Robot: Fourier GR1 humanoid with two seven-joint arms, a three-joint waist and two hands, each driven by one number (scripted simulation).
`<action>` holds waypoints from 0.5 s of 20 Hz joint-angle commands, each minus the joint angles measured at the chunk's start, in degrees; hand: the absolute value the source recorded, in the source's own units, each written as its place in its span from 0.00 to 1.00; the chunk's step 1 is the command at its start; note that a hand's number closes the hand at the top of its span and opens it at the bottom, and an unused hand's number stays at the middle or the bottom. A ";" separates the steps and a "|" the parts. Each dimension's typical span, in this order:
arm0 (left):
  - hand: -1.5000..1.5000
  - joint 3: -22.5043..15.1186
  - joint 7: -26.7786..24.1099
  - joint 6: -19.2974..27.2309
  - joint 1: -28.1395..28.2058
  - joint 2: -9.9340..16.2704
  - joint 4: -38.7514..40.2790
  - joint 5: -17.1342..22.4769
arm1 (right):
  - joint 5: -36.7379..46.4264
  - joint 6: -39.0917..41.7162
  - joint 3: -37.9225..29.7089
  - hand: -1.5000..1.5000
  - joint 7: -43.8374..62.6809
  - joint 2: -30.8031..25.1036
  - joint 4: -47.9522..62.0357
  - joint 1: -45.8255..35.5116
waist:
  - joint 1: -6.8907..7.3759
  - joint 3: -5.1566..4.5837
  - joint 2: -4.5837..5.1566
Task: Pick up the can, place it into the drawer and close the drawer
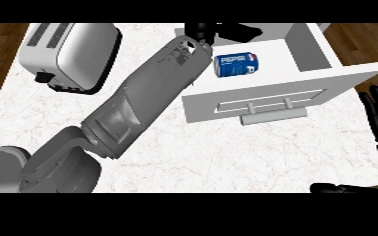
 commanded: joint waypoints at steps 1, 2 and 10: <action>0.00 0.93 -2.08 0.14 1.62 0.00 0.27 2.13 | 2.71 0.35 -1.04 0.00 -2.25 -2.07 -2.08 0.15 | 0.30 -0.04 0.03; 0.00 0.01 -1.09 0.99 1.34 0.00 -0.92 2.55 | 5.81 -0.70 0.19 0.00 -1.92 -2.46 -1.47 -2.18 | 0.44 -0.05 0.10; 0.00 3.45 -4.85 -0.72 0.67 0.00 -0.51 6.33 | 16.09 0.99 3.36 0.00 -5.26 -6.67 -4.86 -1.19 | 2.25 -0.12 -0.23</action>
